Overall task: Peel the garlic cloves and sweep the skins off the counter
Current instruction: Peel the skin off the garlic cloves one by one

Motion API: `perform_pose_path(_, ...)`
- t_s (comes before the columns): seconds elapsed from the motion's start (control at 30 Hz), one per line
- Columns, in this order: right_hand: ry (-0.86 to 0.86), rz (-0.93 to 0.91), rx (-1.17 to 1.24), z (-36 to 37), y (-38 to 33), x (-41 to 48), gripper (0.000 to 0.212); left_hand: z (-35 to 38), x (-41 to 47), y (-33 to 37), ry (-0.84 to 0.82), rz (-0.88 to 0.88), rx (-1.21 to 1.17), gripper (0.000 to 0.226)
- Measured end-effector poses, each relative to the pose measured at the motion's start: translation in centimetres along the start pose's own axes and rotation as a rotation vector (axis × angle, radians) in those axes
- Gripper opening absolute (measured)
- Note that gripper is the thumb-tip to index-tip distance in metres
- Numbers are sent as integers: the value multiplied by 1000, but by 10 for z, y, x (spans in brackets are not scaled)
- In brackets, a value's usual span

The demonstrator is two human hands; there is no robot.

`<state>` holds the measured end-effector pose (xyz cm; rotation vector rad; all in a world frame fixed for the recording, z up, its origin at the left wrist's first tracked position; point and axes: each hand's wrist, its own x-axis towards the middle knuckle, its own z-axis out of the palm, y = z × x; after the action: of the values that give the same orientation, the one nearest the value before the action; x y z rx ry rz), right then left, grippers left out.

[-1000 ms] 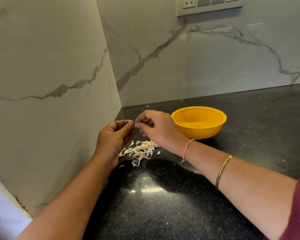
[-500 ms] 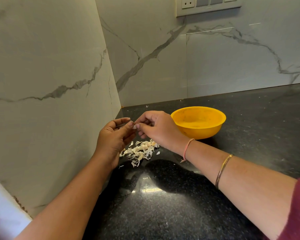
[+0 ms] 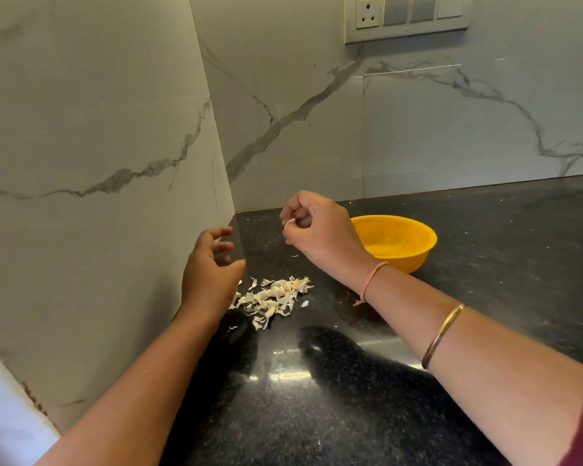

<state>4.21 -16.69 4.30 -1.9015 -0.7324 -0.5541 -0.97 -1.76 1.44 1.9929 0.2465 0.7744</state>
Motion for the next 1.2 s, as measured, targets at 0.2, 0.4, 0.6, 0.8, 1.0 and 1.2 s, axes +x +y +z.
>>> perform_pose_path(0.2,90,67,-128,-26,10,13,13,0,-2,5,63,-31,60,29)
perform_pose_path(0.4,35,171,-437,-48,32,21,18,-5,4,0,35,-14,132,27)
perform_pose_path(0.6,-98,269,-596,-53,43,19,22,-11,13,-13,-160,-51,402,29)
perform_pose_path(0.8,11,113,-634,-46,31,13,24,-13,16,-12,-327,-117,499,33)
perform_pose_path(1.0,13,-254,-520,-25,5,-1,22,-14,15,-15,-410,-77,560,31)
perform_pose_path(1.2,-220,-285,-468,-1,6,-16,21,-11,14,-16,-406,-10,635,19)
